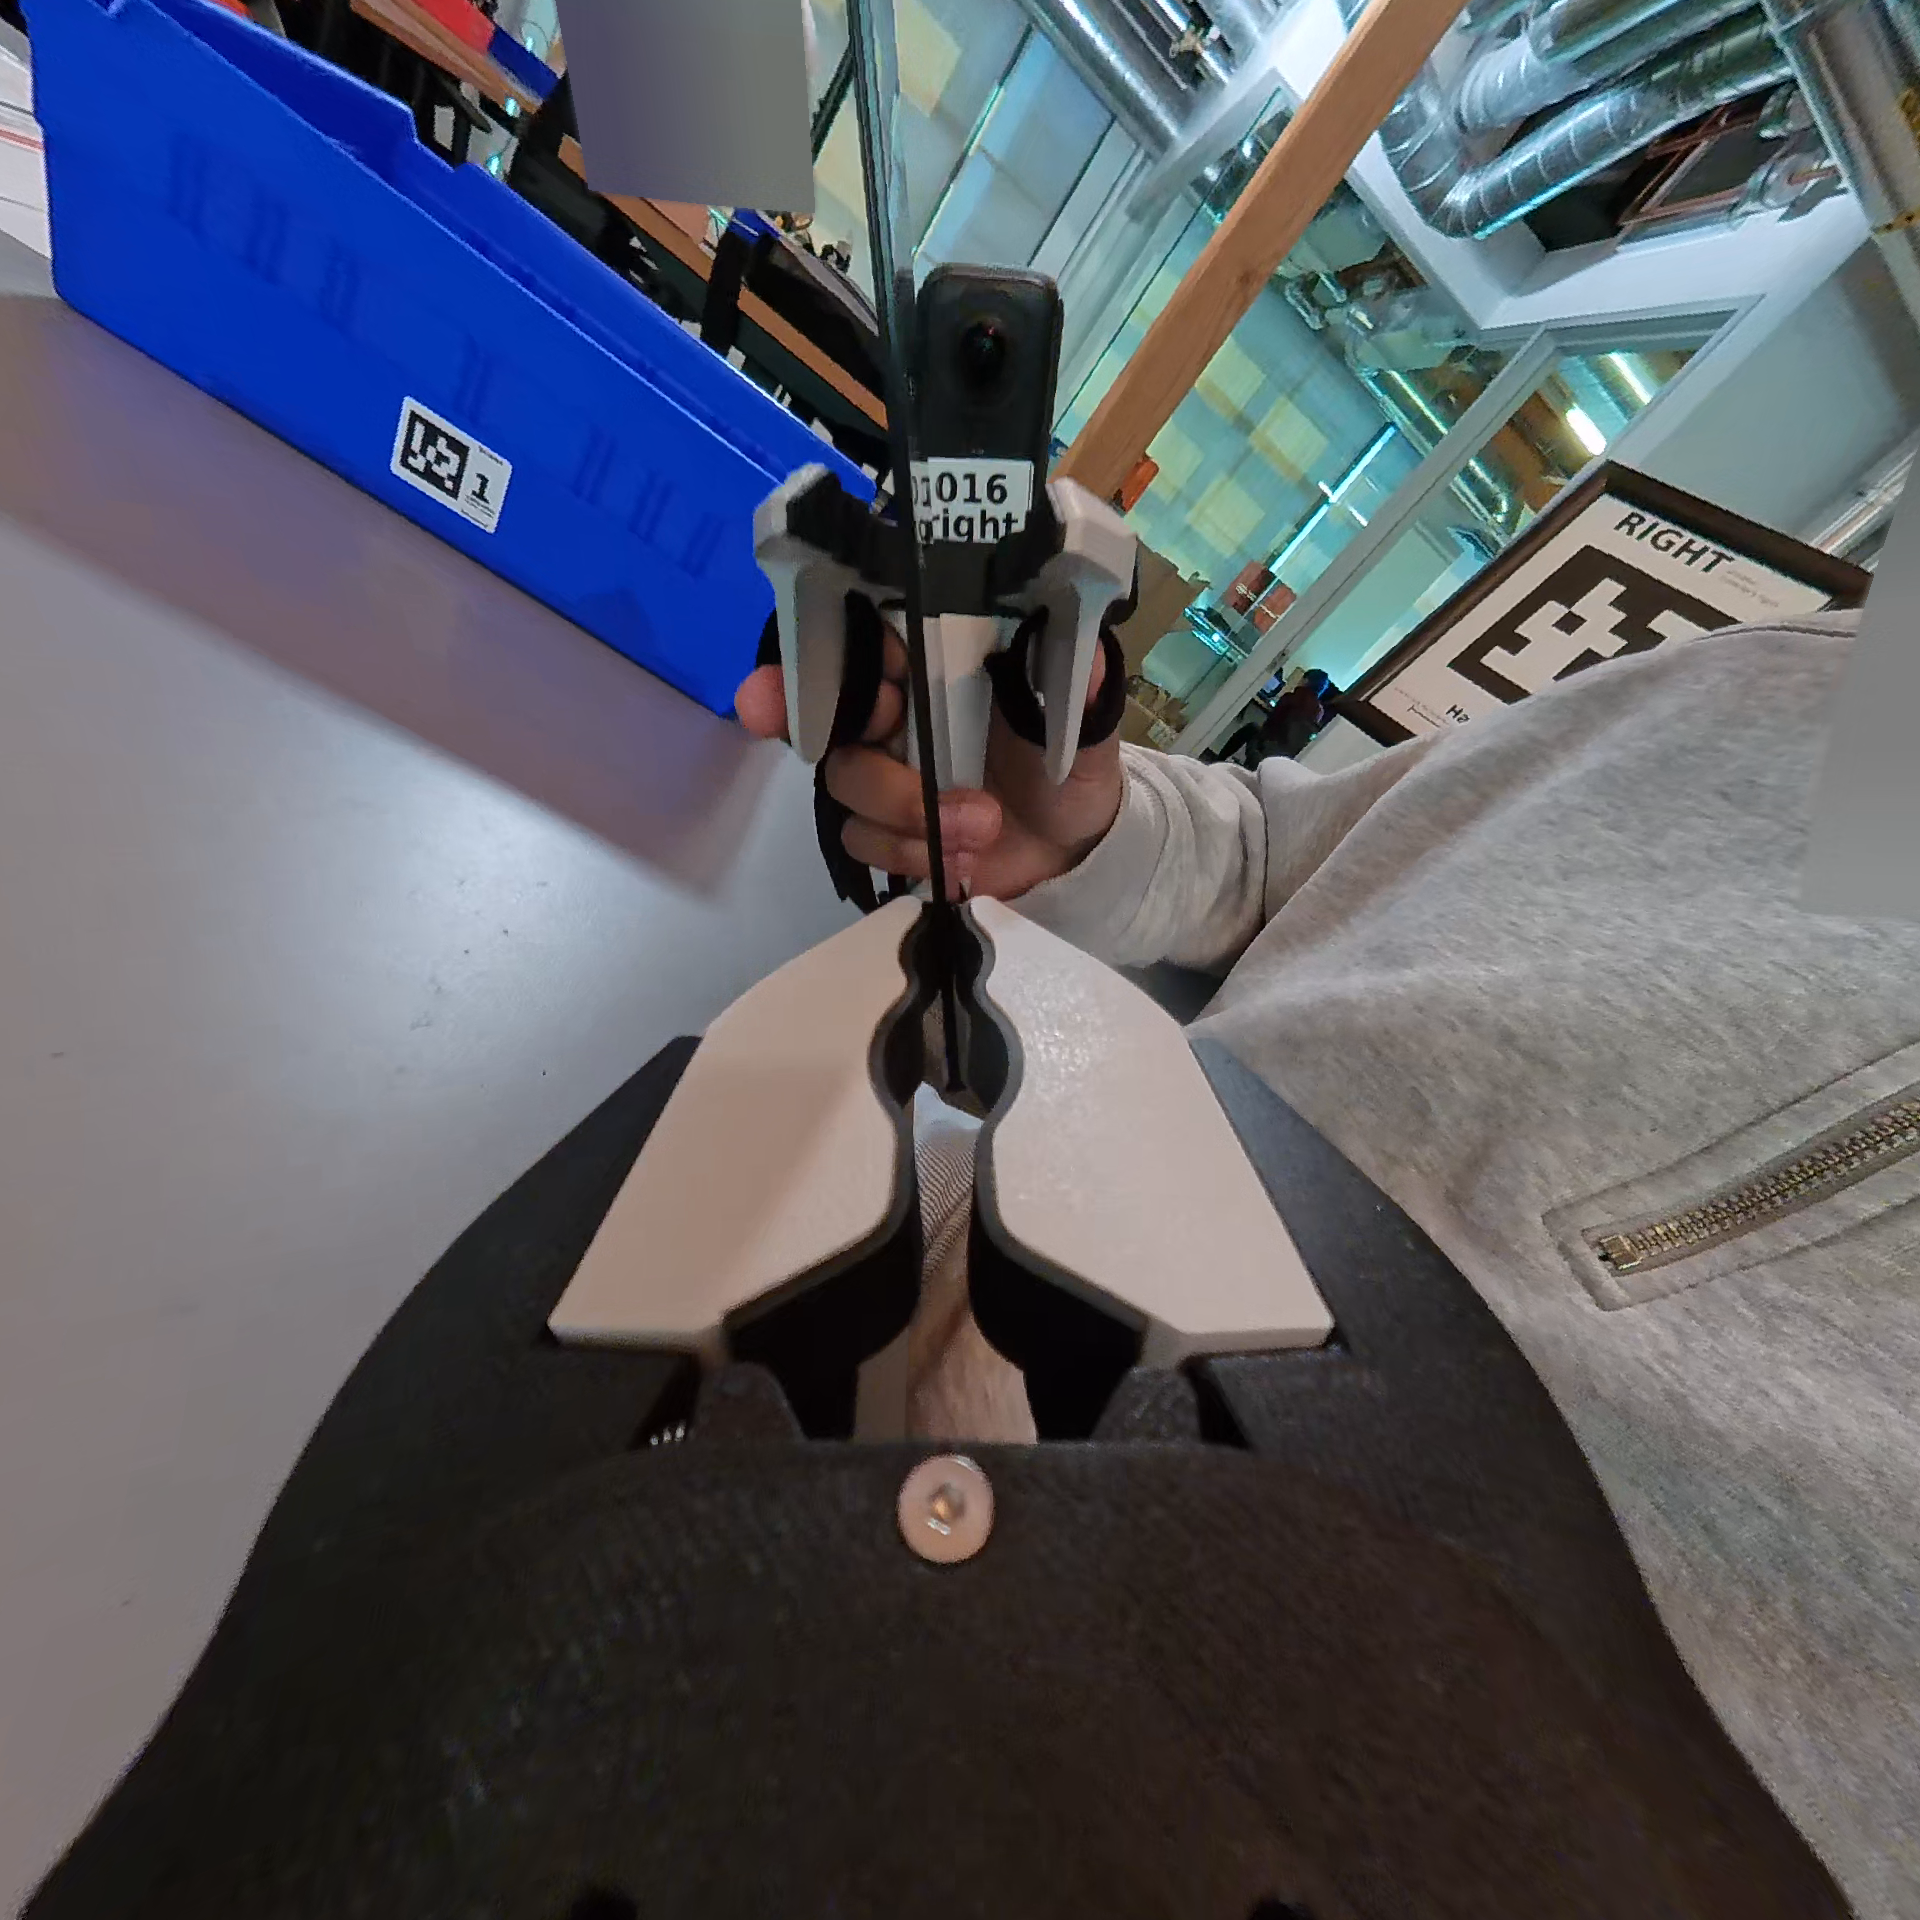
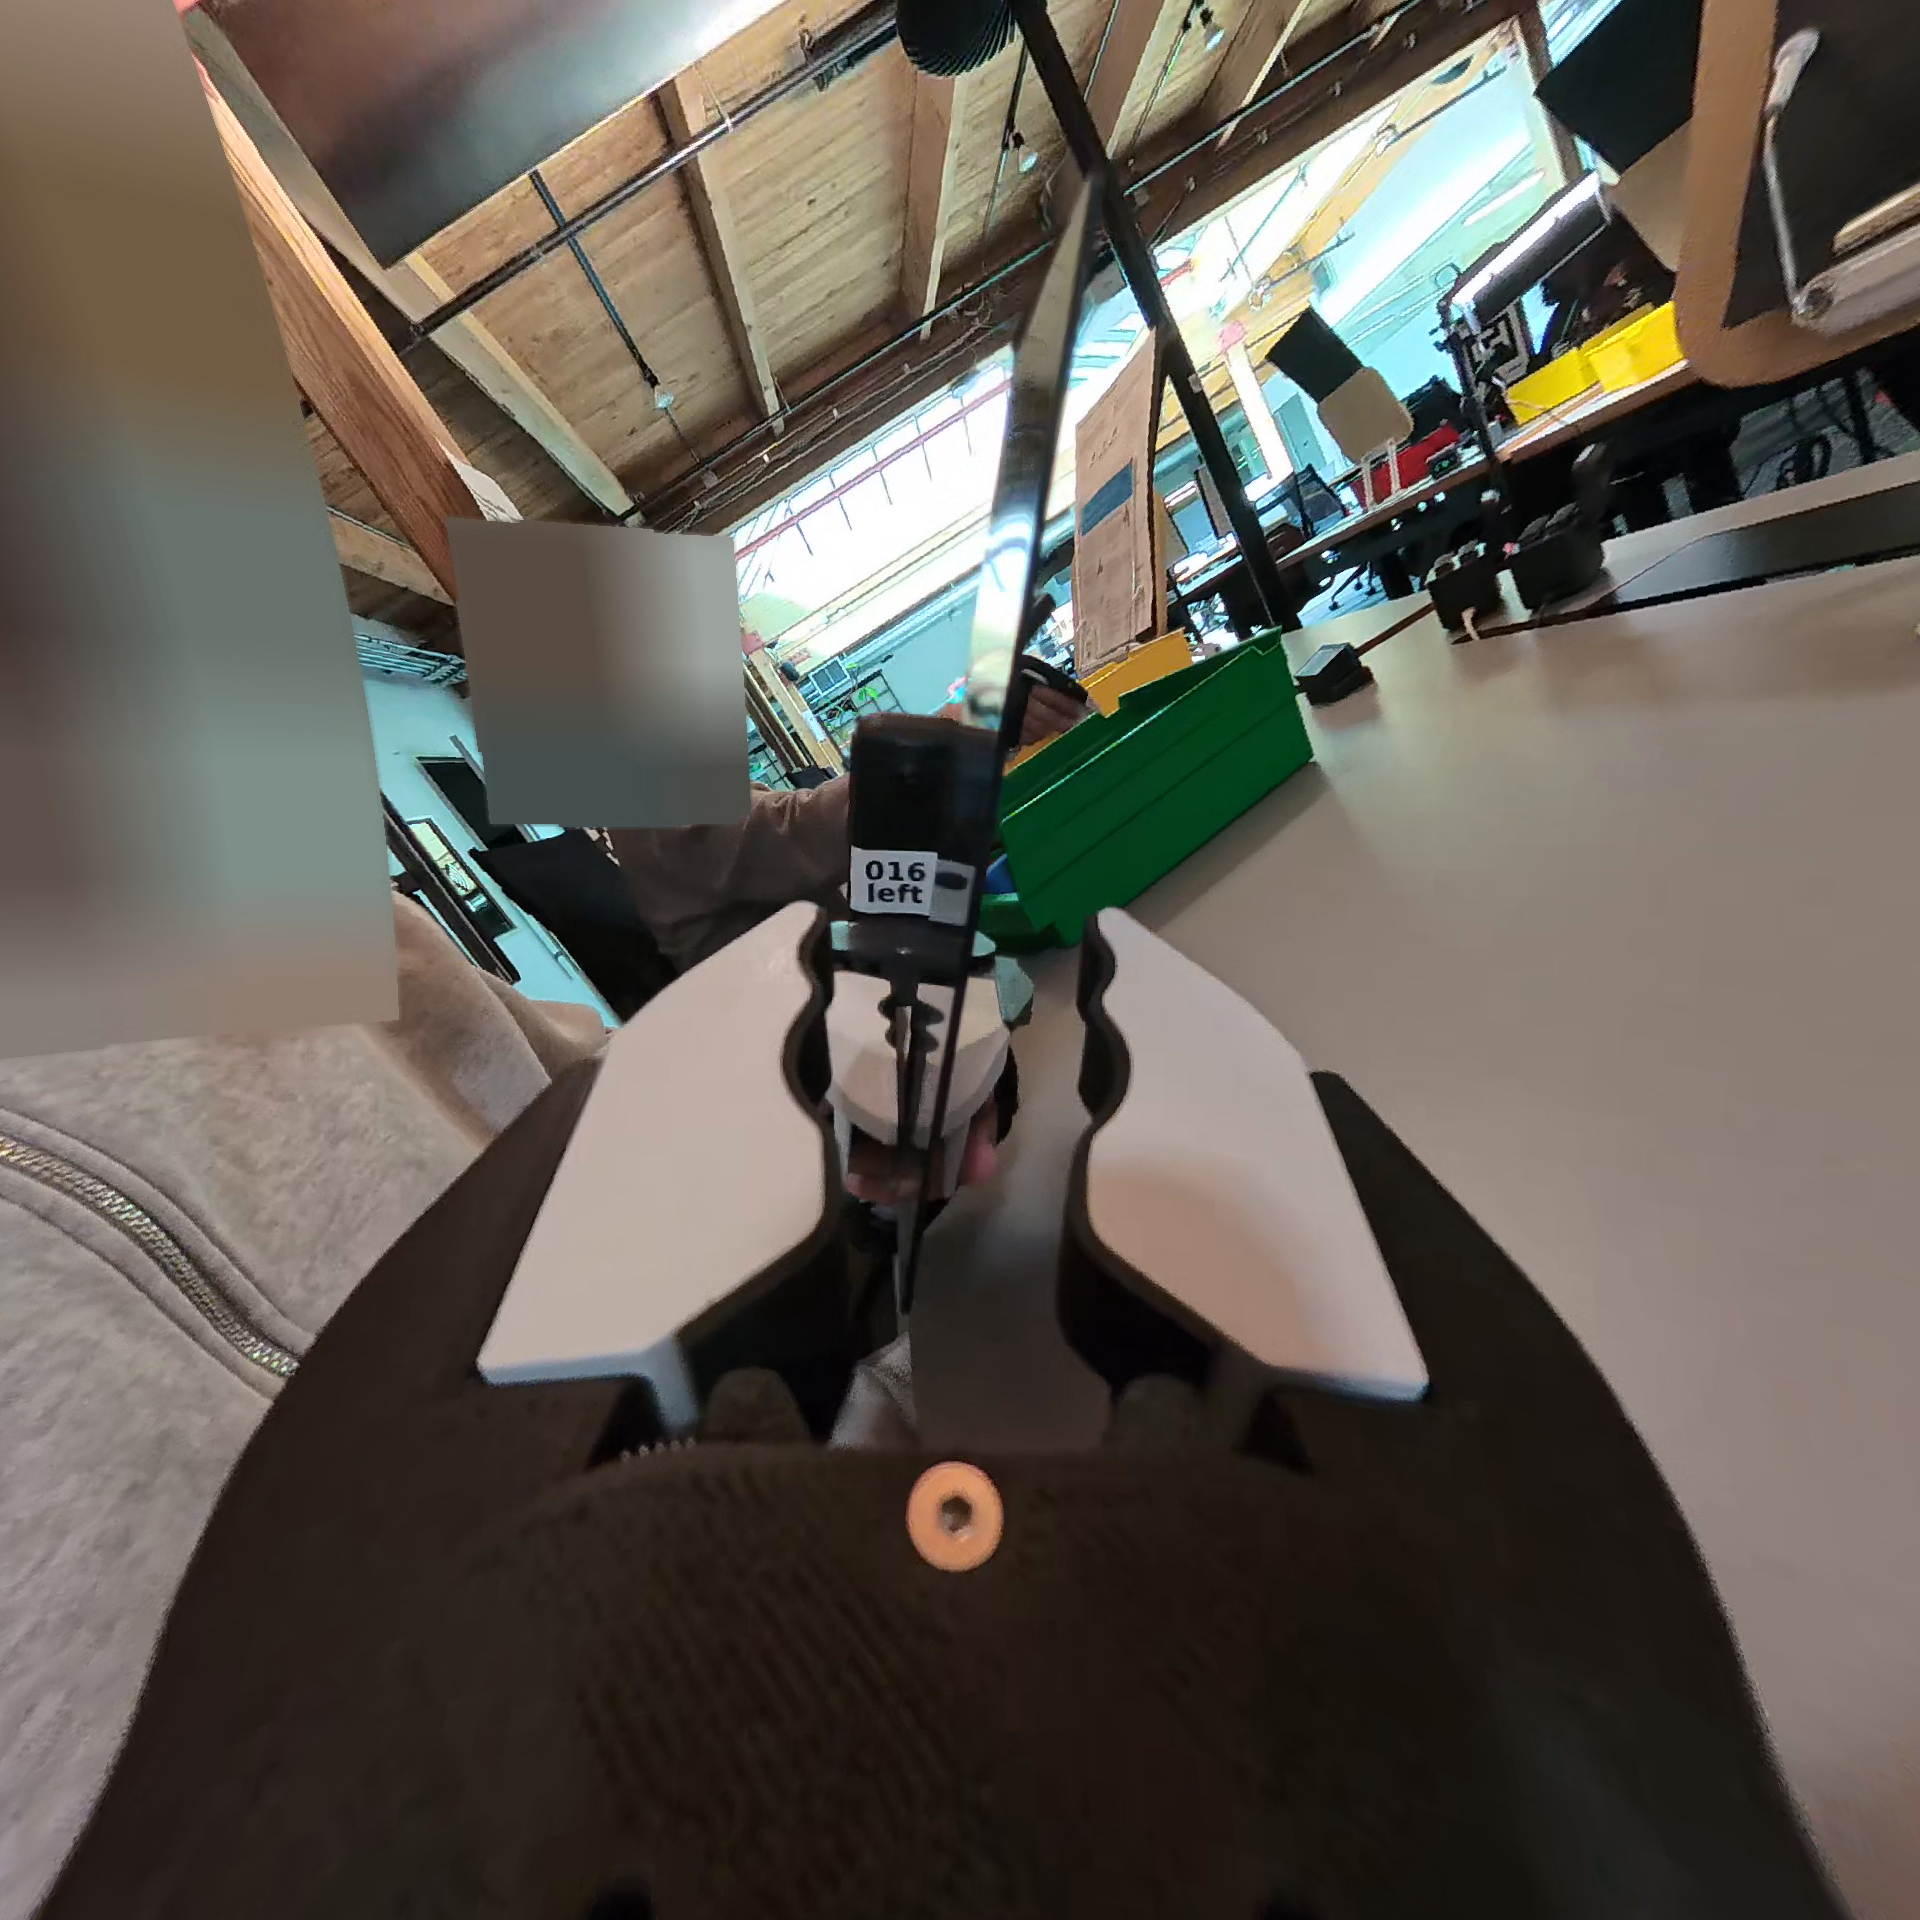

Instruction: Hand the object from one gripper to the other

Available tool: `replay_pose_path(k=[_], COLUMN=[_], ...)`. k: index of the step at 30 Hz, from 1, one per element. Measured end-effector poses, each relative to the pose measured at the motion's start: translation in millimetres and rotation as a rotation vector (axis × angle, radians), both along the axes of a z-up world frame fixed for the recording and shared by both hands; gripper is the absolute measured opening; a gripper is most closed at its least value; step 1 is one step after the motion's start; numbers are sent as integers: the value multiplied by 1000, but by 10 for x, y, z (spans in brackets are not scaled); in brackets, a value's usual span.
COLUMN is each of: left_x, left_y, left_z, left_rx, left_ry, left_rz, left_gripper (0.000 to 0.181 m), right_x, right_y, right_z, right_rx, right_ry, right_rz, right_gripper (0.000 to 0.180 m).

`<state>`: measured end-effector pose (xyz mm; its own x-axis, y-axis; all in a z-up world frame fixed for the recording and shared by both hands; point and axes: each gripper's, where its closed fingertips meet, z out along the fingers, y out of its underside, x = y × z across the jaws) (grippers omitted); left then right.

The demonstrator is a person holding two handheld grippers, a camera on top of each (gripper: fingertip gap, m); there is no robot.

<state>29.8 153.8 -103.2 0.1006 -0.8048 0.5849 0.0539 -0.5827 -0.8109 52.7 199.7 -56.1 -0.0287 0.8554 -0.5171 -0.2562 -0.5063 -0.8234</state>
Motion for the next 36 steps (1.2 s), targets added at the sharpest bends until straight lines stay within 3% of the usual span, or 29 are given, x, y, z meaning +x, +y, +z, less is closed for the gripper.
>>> replay_pose_path(k=[4,9,17,25,31,36], left_x=[42,75,64,-5,-106,-132], left_y=[-35,-66,-39,65,133,136], left_z=[-56,-94,-108,32,159,189], left_rx=[-12,-12,-59,-115,-98,-103], left_ry=[19,36,6,-120,-198,-221], left_rz=[-25,-44,-42,6,46,42], left_gripper=[1,1,1,33,32,20], right_x=[21,41,42,-16,-122,-185], right_y=[3,5,-21,-74,-175,-234], right_z=[17,-35,-37,-103,-202,-254], right_rx=[20,32,-12,-6,-47,-70], right_ry=[-10,-54,-46,-88,-110,-121], right_rz=[-7,-5,40,66,128,163], right_gripper=[41,5,1,2,2,2])
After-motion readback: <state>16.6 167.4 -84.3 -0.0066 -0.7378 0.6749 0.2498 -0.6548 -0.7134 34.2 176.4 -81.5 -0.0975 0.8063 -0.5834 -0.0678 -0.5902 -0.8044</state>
